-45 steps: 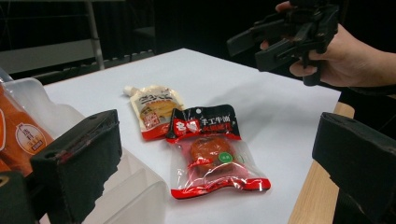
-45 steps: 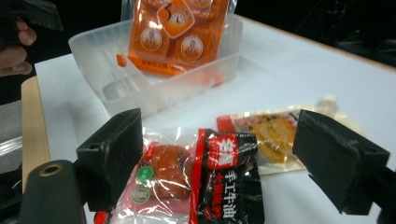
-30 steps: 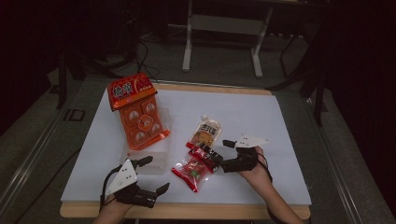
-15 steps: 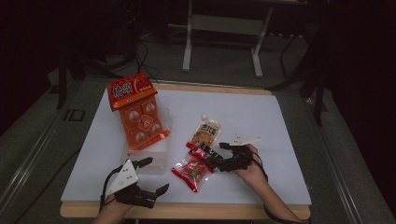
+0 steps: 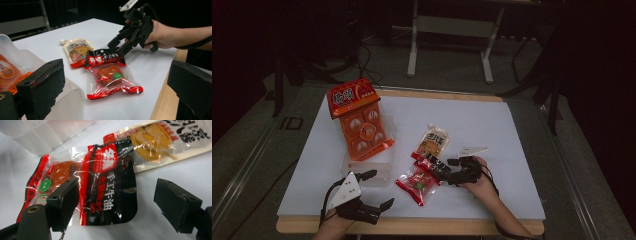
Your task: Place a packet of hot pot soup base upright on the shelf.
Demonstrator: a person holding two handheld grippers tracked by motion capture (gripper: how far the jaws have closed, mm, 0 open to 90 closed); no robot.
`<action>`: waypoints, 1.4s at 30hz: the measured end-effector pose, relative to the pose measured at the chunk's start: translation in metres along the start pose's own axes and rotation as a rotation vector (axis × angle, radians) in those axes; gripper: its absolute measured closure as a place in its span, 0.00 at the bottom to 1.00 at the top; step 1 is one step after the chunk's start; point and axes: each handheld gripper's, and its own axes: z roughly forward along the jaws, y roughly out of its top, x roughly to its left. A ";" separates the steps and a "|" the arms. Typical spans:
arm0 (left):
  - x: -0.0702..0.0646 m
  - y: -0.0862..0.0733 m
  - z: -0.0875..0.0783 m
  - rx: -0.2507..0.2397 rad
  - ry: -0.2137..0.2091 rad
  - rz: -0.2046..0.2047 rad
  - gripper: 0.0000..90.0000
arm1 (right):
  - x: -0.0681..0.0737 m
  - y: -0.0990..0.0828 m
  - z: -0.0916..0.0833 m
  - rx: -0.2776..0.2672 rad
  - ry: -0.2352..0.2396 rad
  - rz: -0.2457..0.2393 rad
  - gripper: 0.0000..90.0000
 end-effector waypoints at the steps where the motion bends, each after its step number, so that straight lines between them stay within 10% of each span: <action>1: 0.000 0.000 0.000 0.002 -0.001 0.002 0.02 | -0.001 -0.001 0.001 0.008 0.004 0.006 0.23; 11: 0.000 -0.001 0.001 0.006 -0.004 -0.003 0.02 | 0.001 -0.002 0.006 0.067 0.017 0.019 0.45; 20: 0.000 0.000 0.001 0.001 -0.003 -0.005 0.02 | 0.011 0.006 0.000 0.068 -0.007 -0.039 0.98; 42: 0.004 0.000 0.003 0.008 -0.038 0.018 0.02 | 0.055 0.037 -0.030 -0.018 0.008 -0.221 1.00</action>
